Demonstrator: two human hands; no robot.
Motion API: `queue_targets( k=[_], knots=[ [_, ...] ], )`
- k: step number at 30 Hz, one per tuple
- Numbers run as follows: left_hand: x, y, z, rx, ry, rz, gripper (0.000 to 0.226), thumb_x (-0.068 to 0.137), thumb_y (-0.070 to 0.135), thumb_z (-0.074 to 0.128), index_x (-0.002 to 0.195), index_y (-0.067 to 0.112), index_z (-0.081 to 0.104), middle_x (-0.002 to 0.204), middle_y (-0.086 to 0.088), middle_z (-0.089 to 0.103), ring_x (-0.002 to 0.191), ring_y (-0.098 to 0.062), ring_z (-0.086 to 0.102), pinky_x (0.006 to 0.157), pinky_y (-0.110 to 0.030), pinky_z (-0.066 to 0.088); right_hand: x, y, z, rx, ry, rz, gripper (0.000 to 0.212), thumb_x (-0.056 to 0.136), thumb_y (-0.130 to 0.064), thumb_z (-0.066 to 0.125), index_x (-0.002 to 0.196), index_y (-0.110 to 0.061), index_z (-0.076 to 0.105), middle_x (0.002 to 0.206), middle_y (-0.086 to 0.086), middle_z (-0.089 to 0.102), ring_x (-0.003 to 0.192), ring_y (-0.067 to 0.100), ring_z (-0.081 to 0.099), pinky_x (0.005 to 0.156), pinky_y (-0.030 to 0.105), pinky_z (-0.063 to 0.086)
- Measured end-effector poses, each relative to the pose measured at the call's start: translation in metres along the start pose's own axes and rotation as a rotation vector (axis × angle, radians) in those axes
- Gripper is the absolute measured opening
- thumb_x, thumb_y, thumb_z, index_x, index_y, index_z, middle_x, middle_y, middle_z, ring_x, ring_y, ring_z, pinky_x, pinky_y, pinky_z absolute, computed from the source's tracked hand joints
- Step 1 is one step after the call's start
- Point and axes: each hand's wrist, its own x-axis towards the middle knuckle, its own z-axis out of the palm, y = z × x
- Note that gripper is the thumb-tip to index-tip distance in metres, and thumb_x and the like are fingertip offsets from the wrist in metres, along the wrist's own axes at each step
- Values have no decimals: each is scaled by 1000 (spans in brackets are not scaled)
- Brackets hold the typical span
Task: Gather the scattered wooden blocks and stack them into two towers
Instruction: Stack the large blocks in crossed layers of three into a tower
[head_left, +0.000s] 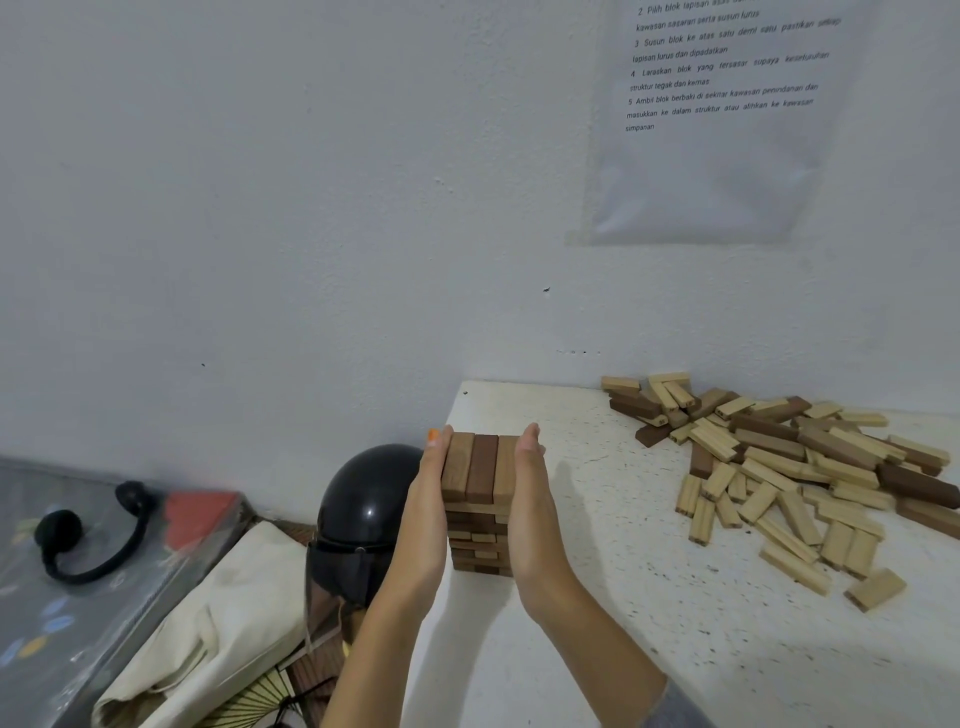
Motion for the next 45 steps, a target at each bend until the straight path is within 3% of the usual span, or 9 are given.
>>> queue_targets(
  k=[16, 28, 33, 40, 43, 45],
  knots=[
    [4, -8, -4, -7, 10, -18, 31, 94, 55, 33, 89, 43, 61, 78, 32, 68, 75, 21, 60, 75, -13, 38, -5, -5, -2, 38, -22, -7, 117, 44, -107, 21, 146, -49, 22, 157, -6, 28, 142, 17, 31, 115, 51, 28],
    [4, -11, -5, -47, 23, -25, 38, 101, 45, 26, 87, 41, 61, 76, 32, 69, 74, 20, 61, 75, -14, 38, -6, -1, -3, 95, 36, -3, 113, 50, -105, 23, 145, -45, 32, 153, -7, 37, 140, 16, 35, 115, 48, 29],
    [-1, -9, -4, -97, 12, -45, 56, 99, 50, 25, 69, 53, 72, 85, 26, 72, 83, 16, 63, 78, -16, 40, -20, 0, 0, 123, 29, -9, 110, 54, -104, 24, 146, -43, 33, 152, -8, 37, 141, 15, 34, 115, 48, 30],
    [-3, -11, -1, -87, 53, -56, 44, 89, 61, 33, 91, 42, 73, 105, 7, 74, 102, -6, 66, 81, -23, 44, -33, -6, 8, 150, 24, -42, 119, 45, -105, 27, 148, -45, 25, 155, -10, 30, 142, 14, 30, 116, 47, 30],
    [-5, -8, -1, -108, 61, -64, 55, 75, 70, 39, 111, 37, 66, 112, 6, 71, 108, -8, 64, 84, -25, 44, -33, -7, 7, 145, 16, -50, 122, 43, -106, 27, 148, -45, 25, 155, -8, 30, 142, 15, 31, 115, 47, 31],
    [-5, -8, -1, -114, 52, -70, 55, 76, 73, 44, 111, 36, 67, 111, 7, 72, 107, -8, 65, 86, -27, 44, -35, -10, 6, 139, 8, -51, 124, 41, -106, 27, 148, -44, 25, 155, -8, 32, 141, 16, 33, 114, 46, 33]
  ],
)
